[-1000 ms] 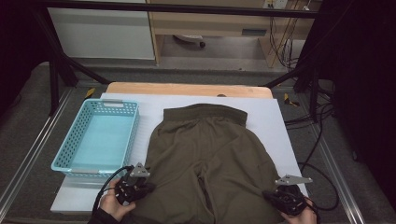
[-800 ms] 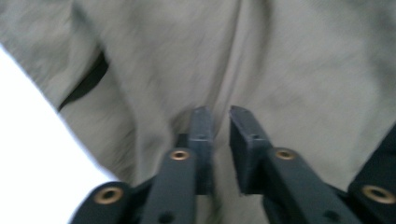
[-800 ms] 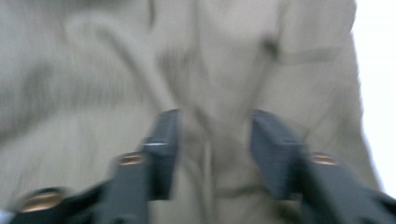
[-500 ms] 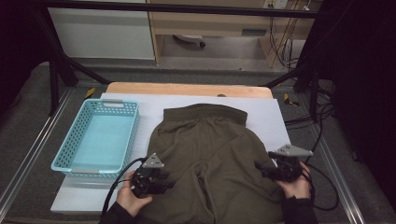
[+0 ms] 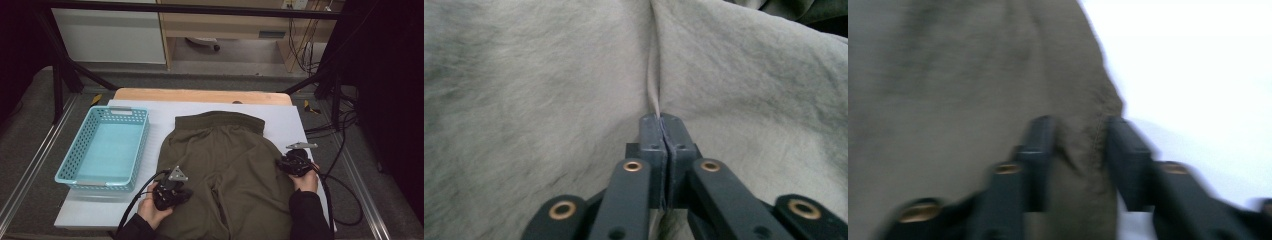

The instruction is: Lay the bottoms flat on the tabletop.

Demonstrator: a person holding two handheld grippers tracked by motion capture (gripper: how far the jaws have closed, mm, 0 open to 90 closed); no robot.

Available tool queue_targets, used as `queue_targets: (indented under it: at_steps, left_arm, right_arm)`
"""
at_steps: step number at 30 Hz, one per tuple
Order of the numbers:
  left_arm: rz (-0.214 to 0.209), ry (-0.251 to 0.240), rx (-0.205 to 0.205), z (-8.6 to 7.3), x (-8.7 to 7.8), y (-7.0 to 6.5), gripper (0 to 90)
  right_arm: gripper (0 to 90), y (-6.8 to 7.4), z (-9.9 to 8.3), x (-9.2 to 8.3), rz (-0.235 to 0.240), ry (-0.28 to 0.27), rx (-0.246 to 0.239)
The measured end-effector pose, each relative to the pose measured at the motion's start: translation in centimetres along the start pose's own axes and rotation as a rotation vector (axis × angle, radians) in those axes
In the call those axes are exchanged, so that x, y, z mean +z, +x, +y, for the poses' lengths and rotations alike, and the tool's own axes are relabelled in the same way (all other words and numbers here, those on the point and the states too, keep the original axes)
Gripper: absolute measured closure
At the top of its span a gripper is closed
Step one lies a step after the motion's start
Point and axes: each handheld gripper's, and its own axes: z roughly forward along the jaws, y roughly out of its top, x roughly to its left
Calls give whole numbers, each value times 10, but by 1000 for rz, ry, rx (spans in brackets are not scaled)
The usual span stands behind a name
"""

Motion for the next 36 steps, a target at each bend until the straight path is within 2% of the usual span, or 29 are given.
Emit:
queue_targets:
  at_steps: [2,3,6,8,11,12,14,15,16,18,19,22,25,28,32,34,36]
  left_arm:
    - [2,10,21,1,-2,-1,896]
    - [1,11,28,1,-4,-1,897]
    - [-26,28,59,1,-14,2,898]
    - [-35,44,76,0,-20,5,898]
    - [-45,40,67,-4,-26,13,897]
    - [-47,37,61,-5,-26,14,896]
    - [-57,20,45,-5,-26,14,890]
    - [-70,8,42,-5,-26,12,883]
    - [-69,4,43,-5,-26,11,865]
    - [-69,-5,43,-3,-25,6,765]
    - [-67,-10,42,-3,-25,5,728]
    - [-61,-31,32,-3,-29,4,622]
    - [-38,-61,18,-5,-36,5,536]
    - [-30,-77,-5,-8,-44,9,443]
    - [-14,-84,-33,-12,-50,13,347]
    - [-12,-86,-51,-14,-52,15,288]
    - [-4,-82,-50,-15,-53,16,241]
  right_arm:
    - [865,1,0,-3,-11,24,-18]
    - [880,1,0,-5,-16,26,-16]
    - [887,-3,-1,-17,-45,22,-33]
    - [887,-5,-4,-29,-37,19,-37]
    - [880,-6,-12,-43,-32,37,-43]
    - [854,-7,-16,-46,-31,35,-49]
    - [690,-9,-21,-48,-50,25,-46]
    - [653,-10,-24,-49,-49,12,-37]
    - [630,-11,-27,-51,-12,-22,-10]
    - [474,-8,-29,-57,33,-74,2]
    - [417,0,-28,-62,54,-111,-21]
    - [358,17,-25,-70,108,-163,-50]
    - [345,42,-23,-76,194,-185,-62]
    - [395,69,-27,-74,273,-156,-96]
    - [534,95,-37,-58,329,-79,-130]
    - [591,103,-43,-50,328,-54,-136]
    - [654,107,-47,-45,341,-25,-145]
